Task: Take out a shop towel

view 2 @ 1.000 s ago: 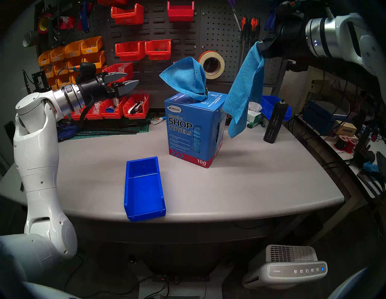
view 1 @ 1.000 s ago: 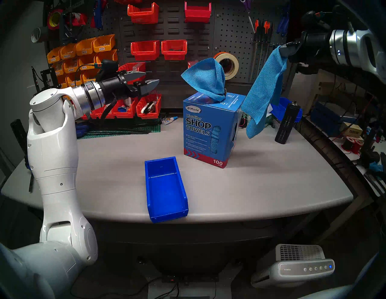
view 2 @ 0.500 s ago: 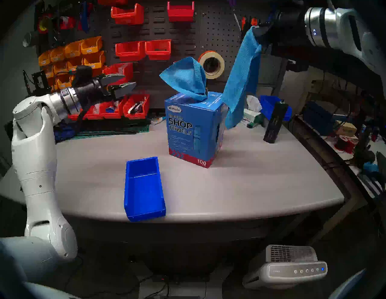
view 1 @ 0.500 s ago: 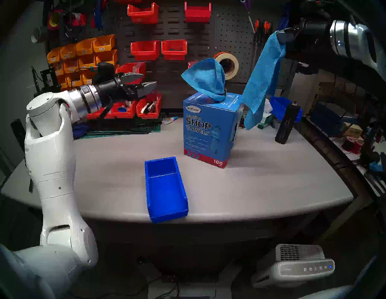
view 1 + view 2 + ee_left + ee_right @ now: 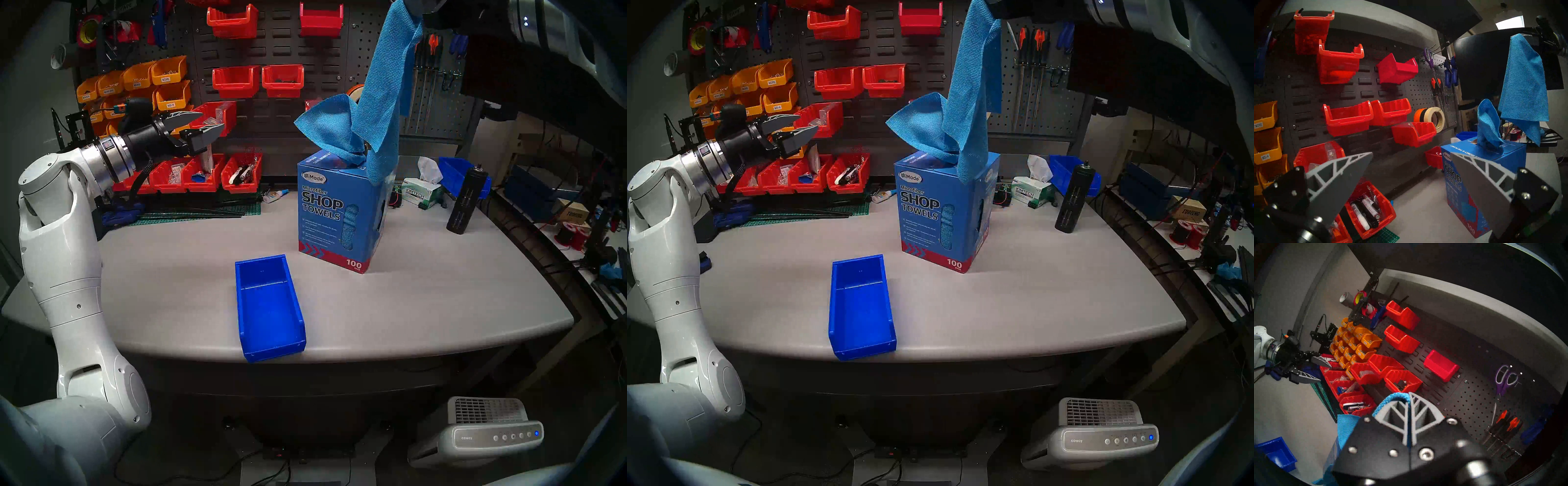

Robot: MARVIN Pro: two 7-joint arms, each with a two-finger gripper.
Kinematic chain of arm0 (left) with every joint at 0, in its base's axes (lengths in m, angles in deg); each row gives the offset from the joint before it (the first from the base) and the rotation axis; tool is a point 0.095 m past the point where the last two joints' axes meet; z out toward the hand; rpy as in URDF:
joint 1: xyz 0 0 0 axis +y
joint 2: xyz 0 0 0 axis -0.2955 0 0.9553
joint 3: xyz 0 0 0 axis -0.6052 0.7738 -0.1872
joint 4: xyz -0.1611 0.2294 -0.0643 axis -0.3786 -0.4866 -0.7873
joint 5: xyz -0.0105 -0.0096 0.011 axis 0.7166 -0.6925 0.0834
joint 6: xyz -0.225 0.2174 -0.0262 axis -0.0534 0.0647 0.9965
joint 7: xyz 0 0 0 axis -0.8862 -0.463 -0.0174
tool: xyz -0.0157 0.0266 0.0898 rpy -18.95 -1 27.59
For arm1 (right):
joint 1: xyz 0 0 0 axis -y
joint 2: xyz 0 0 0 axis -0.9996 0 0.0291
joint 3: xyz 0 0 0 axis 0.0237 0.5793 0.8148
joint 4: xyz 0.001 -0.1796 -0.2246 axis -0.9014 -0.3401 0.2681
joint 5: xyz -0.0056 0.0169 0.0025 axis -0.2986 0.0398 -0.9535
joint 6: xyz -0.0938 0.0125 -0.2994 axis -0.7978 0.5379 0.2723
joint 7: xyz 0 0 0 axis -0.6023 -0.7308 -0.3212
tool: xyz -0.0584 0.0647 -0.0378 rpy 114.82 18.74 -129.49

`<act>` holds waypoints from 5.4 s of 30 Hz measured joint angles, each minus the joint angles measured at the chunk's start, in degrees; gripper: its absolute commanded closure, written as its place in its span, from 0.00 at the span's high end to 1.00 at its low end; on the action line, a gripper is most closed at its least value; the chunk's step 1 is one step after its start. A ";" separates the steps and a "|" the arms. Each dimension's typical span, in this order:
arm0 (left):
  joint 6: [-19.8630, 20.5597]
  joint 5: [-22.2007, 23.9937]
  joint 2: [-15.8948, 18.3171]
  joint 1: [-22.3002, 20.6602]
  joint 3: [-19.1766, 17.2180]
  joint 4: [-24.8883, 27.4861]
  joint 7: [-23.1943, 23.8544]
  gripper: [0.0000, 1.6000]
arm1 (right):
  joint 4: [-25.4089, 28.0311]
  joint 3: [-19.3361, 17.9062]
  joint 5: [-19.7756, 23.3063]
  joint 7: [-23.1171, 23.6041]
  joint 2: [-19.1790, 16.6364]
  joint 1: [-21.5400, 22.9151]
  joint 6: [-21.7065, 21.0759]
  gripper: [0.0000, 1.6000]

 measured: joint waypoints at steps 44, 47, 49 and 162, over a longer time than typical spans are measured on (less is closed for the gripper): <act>0.92 6.71 4.31 3.30 -4.74 -1.98 1.05 1.00 | -0.36 23.11 15.28 -29.35 27.37 -2.03 6.94 0.00; 0.49 7.19 4.87 4.29 -5.47 -2.28 1.46 1.00 | 0.76 23.50 16.73 -32.15 27.35 -3.03 7.61 0.00; 0.18 7.50 5.22 4.98 -5.88 -2.52 1.77 1.00 | 1.42 23.74 17.69 -34.10 27.36 -3.65 8.14 0.00; -3.98 10.97 -8.37 26.61 -3.71 20.87 -0.70 1.00 | 17.94 18.19 23.21 -81.78 -2.20 -18.56 30.78 1.00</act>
